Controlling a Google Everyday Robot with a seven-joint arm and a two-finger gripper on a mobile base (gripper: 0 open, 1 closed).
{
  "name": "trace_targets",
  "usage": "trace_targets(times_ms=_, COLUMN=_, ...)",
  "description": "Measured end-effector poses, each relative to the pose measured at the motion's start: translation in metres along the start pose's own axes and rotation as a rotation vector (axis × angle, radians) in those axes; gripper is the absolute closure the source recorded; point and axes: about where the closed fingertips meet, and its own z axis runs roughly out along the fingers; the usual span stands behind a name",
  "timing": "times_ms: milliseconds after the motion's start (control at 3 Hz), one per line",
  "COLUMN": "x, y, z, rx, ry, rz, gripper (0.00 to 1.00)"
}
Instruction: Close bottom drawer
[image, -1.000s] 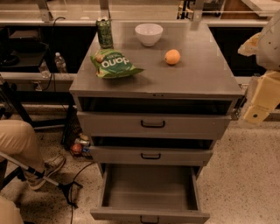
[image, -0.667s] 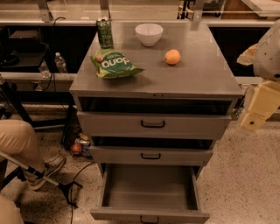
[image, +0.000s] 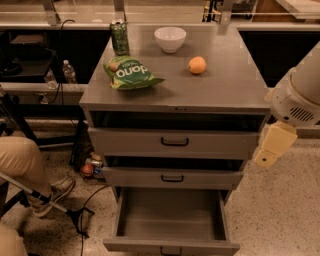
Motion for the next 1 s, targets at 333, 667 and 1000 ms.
trace_targets(times_ms=333, x=0.008, y=0.003, z=0.047, rx=-0.04, ry=-0.002, rz=0.07, gripper=0.0)
trace_targets(times_ms=667, x=0.008, y=0.003, z=0.047, rx=-0.04, ry=-0.002, rz=0.069, gripper=0.0)
trace_targets(times_ms=1000, x=0.013, y=0.009, z=0.061, rx=-0.056, ry=0.021, rz=0.09, gripper=0.0)
